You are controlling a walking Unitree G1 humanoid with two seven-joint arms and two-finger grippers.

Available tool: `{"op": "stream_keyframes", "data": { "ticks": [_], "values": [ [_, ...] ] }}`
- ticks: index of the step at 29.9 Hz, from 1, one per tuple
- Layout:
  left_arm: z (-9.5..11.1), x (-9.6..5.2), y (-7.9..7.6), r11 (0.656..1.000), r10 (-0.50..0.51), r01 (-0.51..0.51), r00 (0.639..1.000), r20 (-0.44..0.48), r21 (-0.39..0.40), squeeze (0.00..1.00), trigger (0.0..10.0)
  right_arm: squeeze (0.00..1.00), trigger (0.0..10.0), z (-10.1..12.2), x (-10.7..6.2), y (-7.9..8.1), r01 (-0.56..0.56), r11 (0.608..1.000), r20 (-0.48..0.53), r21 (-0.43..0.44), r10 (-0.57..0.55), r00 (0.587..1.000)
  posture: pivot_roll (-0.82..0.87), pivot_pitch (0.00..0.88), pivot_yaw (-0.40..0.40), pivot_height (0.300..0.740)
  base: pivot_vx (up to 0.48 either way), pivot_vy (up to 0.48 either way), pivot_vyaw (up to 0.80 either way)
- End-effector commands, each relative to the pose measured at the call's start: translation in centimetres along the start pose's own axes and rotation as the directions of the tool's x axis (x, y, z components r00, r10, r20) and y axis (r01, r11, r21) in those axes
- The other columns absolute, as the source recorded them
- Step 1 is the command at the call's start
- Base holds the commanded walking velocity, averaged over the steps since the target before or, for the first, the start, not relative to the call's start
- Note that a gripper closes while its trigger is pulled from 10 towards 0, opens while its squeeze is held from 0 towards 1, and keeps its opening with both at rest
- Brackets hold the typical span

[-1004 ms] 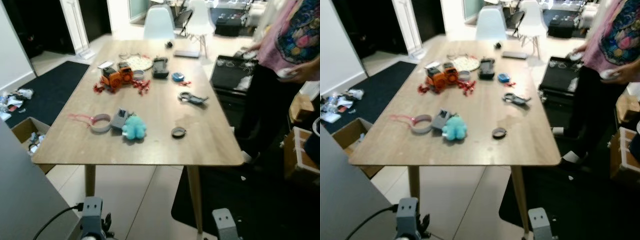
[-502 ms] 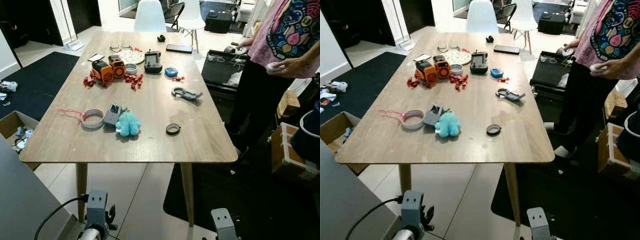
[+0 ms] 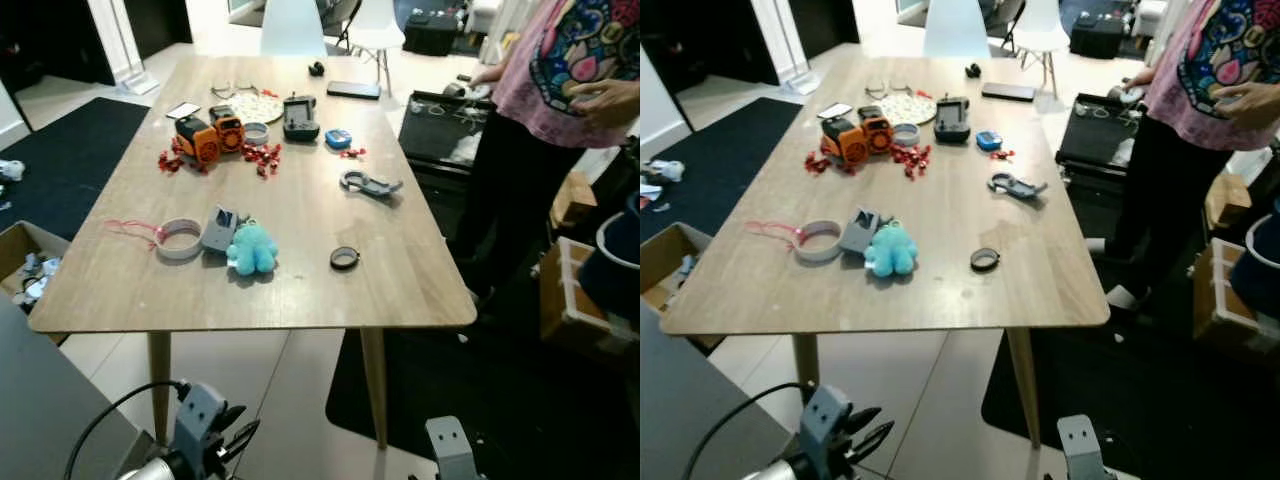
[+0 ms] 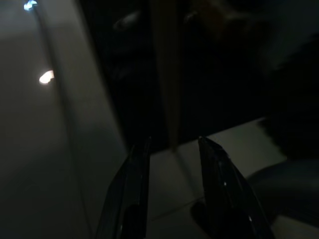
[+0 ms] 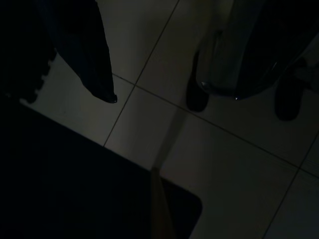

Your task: Hang keys on a hook

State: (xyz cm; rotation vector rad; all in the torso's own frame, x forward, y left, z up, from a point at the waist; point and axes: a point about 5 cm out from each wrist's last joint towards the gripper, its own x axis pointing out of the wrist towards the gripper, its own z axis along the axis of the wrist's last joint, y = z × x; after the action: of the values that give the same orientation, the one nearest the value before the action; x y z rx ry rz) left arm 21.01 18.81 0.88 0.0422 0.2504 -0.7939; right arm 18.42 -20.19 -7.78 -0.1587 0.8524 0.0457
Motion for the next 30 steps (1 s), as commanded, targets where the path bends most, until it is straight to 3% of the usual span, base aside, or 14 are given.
{"op": "stream_keyframes", "data": {
  "ticks": [1,4,7,12,14,15,17,18,19,20,21,22,23,30],
  "values": [
    [1.5,0.0,0.0,0.997,-0.078,0.078,0.997,0.028,0.008,0.0,10.0,0.0,10.0,-0.6,-0.2,-0.1,0.001,1.0,-0.016,0.005,-0.001,1.0,0.02,0.083,-0.013,0.74,0.0,0.0,0.0],
    [3.1,0.3,-0.2,0.992,-0.128,0.127,0.99,0.066,0.016,0.0,10.0,0.0,10.0,-0.5,-0.2,-0.1,0.0,1.0,-0.016,0.003,0.0,1.0,0.02,0.082,-0.012,0.74,0.0,0.0,0.0],
    [9.5,3.0,-2.1,0.961,-0.272,0.276,0.927,0.259,0.023,0.0,10.0,0.0,10.0,-0.4,-0.1,0.0,-0.002,1.0,-0.013,0.003,0.002,1.0,0.02,0.08,-0.01,0.74,0.0,0.0,0.0],
    [12.2,4.5,-3.6,0.939,-0.33,0.343,0.877,0.348,0.026,0.0,10.0,0.0,10.0,-0.3,-0.1,0.0,-0.003,1.0,-0.011,0.004,0.003,1.0,0.02,0.078,-0.006,0.74,0.0,0.0,0.0],
    [12.2,4.5,-3.6,0.939,-0.33,0.343,0.877,0.348,0.026,0.0,10.0,0.0,10.0,-0.3,-0.1,0.0,-0.003,1.0,-0.011,0.004,0.003,1.0,0.02,0.078,-0.006,0.74,0.0,0.0,0.0],
    [13.6,5.8,-4.1,0.937,-0.329,0.349,0.861,0.389,0.02,0.0,10.0,0.0,10.0,-0.2,0.0,0.0,-0.003,1.0,-0.01,0.005,0.003,1.0,0.01,0.077,-0.004,0.74,0.0,0.0,0.0],
    [15.3,9.0,-3.7,0.986,-0.164,0.162,0.917,0.365,0.037,0.0,10.0,0.0,10.0,-0.1,0.0,0.1,-0.002,1.0,-0.005,0.007,0.002,1.0,0.01,0.076,-0.004,0.74,0.0,0.0,0.0],
    [15.3,9.0,-3.7,0.986,-0.164,0.162,0.917,0.365,0.037,0.0,10.0,0.0,10.0,-0.1,0.0,0.1,-0.002,1.0,-0.005,0.007,0.002,1.0,0.01,0.076,-0.004,0.74,0.0,0.0,0.0],
    [15.6,10.2,-3.2,0.997,-0.073,0.062,0.937,0.34,0.044,0.36,10.0,0.0,10.0,-0.1,0.0,0.0,-0.001,1.0,-0.003,0.007,0.001,1.0,0.01,0.076,-0.007,0.74,0.0,0.0,0.0],
    [15.6,10.2,-3.2,0.997,-0.073,0.062,0.937,0.34,0.044,0.36,10.0,0.0,10.0,-0.1,0.0,0.0,-0.001,1.0,-0.003,0.007,0.001,1.0,0.01,0.076,-0.007,0.74,0.0,0.0,0.0],
    [16.0,11.0,-2.4,0.998,0.041,-0.054,0.947,0.318,0.031,0.88,10.0,0.0,10.0,0.0,0.0,-0.1,-0.001,1.0,-0.001,0.005,0.001,1.0,0.01,0.075,-0.013,0.74,0.0,0.0,0.0],
    [16.3,11.4,-1.9,0.993,0.107,-0.118,0.946,0.306,0.017,0.88,10.0,0.0,10.0,0.0,0.0,-0.1,0.0,1.0,0.0,0.003,0.0,1.0,0.01,0.075,-0.013,0.74,0.0,0.0,0.0],
    [16.8,11.7,-1.6,0.987,0.157,-0.162,0.943,0.294,-0.007,1.0,10.0,0.0,10.0,0.1,0.0,-0.1,0.0,1.0,0.0,0.0,0.0,1.0,0.01,0.076,-0.017,0.74,0.0,0.0,0.0],
    [17.4,12.6,-0.5,0.952,0.286,-0.302,0.93,0.231,0.037,1.0,10.0,0.0,10.0,0.3,0.1,-0.2,-0.003,1.0,0.004,-0.01,0.003,1.0,0.01,0.072,-0.02,0.74,0.0,0.0,0.0]
  ]
}}
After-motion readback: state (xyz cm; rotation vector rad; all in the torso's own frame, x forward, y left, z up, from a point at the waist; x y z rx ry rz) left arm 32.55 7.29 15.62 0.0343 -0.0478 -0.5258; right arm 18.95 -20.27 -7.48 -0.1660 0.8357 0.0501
